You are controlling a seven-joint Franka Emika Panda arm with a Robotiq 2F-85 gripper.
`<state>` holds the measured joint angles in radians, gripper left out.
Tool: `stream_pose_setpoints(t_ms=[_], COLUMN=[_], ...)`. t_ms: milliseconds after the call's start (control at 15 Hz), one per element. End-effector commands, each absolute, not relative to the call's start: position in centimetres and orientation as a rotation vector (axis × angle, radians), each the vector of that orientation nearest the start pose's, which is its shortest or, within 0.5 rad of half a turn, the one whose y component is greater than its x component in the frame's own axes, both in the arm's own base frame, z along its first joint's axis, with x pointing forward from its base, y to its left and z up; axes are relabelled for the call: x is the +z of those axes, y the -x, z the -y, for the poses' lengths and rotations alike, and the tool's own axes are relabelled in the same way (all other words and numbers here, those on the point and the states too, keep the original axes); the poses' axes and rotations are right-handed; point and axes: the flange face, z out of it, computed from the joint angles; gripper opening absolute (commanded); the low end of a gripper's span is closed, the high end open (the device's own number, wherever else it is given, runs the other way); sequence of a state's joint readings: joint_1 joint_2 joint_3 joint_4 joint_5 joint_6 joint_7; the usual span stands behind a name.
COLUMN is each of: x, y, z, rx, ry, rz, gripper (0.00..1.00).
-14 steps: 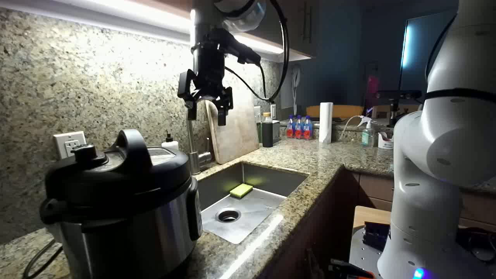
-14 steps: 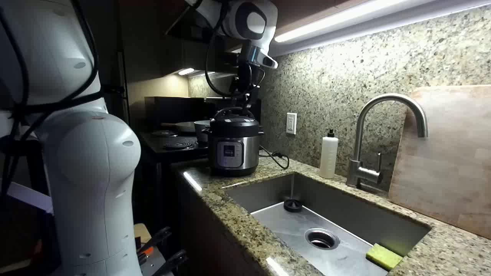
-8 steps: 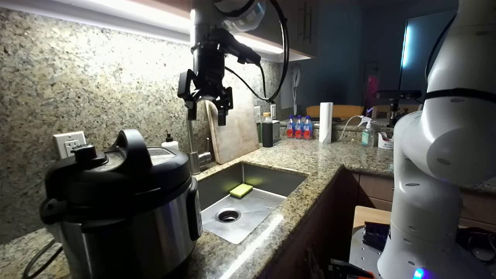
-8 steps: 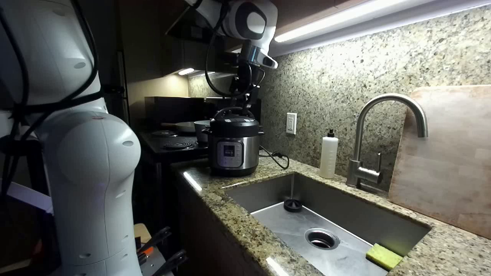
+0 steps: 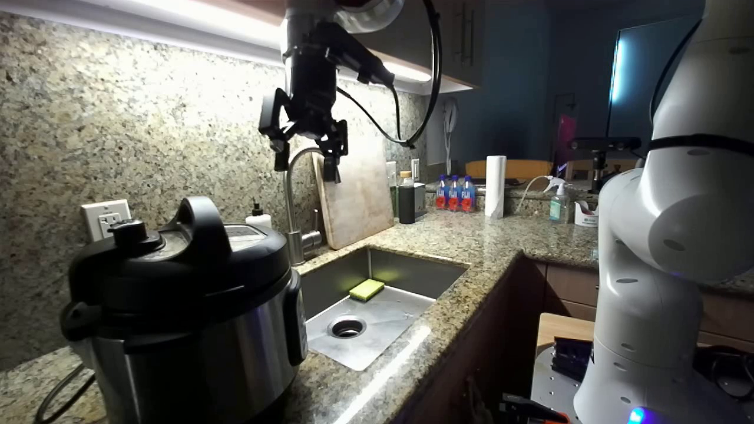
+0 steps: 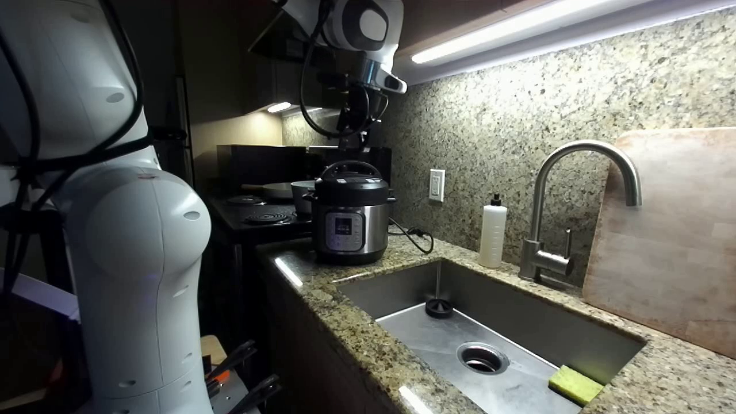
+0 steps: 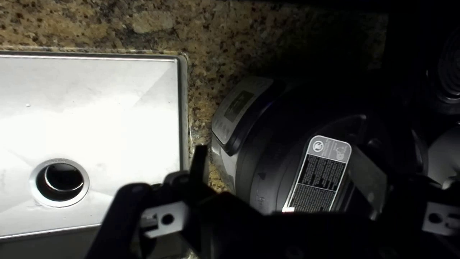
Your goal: Remove the black lid from the rice cooker and put it in the sink
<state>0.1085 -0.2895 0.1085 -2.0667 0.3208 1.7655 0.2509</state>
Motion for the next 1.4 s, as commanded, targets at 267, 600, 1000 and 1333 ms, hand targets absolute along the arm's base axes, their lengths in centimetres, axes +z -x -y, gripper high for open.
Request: stream_pose_setpoints(t_ms=[267,600,1000,1333], x=[57.9,59.2,59.7,58.8], y=[-43.3,-41.9,-42.4,-44.1], z=[-19.5,-25.4,-29.8,-31.5], rx=[-0.023,-0.159,-0.341,-0.399], ry=[2.890,2.899,2.947,2.969], rz=[-0.366,-0.420,-0.595,-0.746], gripper=[1.00,1.00,1.00,1.00])
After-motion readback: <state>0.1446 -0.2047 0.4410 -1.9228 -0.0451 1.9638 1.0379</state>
